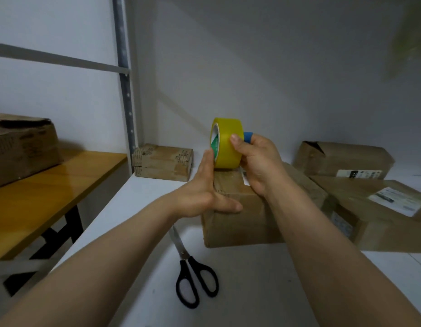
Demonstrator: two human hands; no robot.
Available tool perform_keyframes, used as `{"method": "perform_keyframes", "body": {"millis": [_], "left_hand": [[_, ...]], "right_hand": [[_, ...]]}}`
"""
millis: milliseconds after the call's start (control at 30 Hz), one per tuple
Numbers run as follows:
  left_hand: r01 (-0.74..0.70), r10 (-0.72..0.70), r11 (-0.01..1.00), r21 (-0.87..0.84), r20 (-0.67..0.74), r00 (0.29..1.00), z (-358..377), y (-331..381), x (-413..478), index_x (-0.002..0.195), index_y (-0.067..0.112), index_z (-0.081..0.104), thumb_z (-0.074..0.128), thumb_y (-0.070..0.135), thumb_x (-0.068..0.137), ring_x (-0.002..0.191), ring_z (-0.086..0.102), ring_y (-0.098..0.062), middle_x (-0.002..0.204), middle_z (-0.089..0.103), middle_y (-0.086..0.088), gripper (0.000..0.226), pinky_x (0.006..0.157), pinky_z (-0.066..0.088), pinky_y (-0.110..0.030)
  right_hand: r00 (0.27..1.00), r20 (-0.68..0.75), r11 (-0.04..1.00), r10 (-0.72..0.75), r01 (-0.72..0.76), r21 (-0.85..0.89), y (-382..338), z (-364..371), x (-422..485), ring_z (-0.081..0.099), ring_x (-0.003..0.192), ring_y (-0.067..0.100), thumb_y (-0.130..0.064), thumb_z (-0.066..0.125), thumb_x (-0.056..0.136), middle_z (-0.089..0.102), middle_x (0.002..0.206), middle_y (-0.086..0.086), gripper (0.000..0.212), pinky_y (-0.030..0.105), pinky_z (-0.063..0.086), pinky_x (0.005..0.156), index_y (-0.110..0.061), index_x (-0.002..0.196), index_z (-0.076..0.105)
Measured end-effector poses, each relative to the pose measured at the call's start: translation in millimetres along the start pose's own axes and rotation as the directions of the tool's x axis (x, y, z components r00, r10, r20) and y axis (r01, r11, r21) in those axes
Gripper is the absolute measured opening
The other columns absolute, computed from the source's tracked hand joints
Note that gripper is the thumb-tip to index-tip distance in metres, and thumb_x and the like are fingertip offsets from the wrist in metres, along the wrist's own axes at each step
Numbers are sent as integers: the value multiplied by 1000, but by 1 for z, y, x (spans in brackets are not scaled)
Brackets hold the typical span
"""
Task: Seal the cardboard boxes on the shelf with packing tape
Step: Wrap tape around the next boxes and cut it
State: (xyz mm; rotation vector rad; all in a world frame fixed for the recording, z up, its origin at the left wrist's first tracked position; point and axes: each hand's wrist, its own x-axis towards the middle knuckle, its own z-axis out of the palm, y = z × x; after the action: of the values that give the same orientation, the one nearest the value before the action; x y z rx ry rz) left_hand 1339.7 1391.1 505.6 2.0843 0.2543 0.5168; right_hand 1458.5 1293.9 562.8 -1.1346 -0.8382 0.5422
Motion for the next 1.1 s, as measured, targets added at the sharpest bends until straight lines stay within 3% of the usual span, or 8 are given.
{"method": "perform_keyframes", "body": {"millis": [167,300,400,467,667,867,967,1100], "left_hand": [[22,-23,999,-49,-9,1000,2,-6,-3,149,57,8,97,48,55,130,54,-20,143,50,2,129,105,49,-45],[39,-39,999,9,-48,998,1,3,-4,147,46,20,95,52,54,125,57,-15,135,55,5,119,105,50,-44],[115,-100,984,138,-110,989,1,4,-2,151,43,16,89,78,37,137,47,-23,145,49,4,139,111,42,-48],[146,-113,962,232,-147,983,0,9,-2,151,39,16,83,83,38,142,40,-28,151,43,1,138,115,36,-52],[73,-48,880,469,-66,997,3,45,-8,159,17,-12,83,59,70,152,15,-29,167,17,-4,137,126,6,-51],[53,-88,805,591,31,996,-5,50,2,156,14,-21,76,77,61,142,41,-26,151,50,0,150,125,0,-53],[51,-103,774,631,47,994,-9,50,5,157,21,-18,70,84,57,143,41,-26,157,42,-3,148,124,4,-54],[53,-90,745,665,21,996,-8,54,4,158,28,3,72,80,66,140,42,-26,156,38,-1,126,122,8,-56]], "right_hand": [[998,-47,998,38,-40,-40,-14,12,-10,71,78,24,-15,69,94,72,83,11,11,38,61,74,-4,95,68],[993,-80,993,82,-89,-82,-33,13,-20,69,58,16,-19,71,93,69,70,7,17,26,55,50,-7,85,63],[987,-93,985,134,-143,-92,-50,10,-30,69,62,18,-24,74,90,70,78,8,19,29,57,57,-8,89,64],[984,-74,983,165,-170,-74,-60,6,-40,70,60,16,-27,74,90,72,77,6,19,26,57,55,-9,89,68],[982,-70,983,178,-180,-35,-71,-14,-67,73,65,16,-31,73,89,75,80,5,22,28,57,56,-10,94,71],[979,-83,981,188,-191,-31,-77,-11,-74,74,66,17,-30,73,89,77,79,6,23,29,58,54,-8,95,71],[978,-70,979,198,-201,-39,-75,-8,-74,76,81,20,-35,74,87,78,97,10,33,32,60,63,-8,106,72],[989,47,975,140,-129,-182,-71,-8,-81,71,67,12,-22,67,93,75,75,2,14,21,55,55,-10,87,71]]}}
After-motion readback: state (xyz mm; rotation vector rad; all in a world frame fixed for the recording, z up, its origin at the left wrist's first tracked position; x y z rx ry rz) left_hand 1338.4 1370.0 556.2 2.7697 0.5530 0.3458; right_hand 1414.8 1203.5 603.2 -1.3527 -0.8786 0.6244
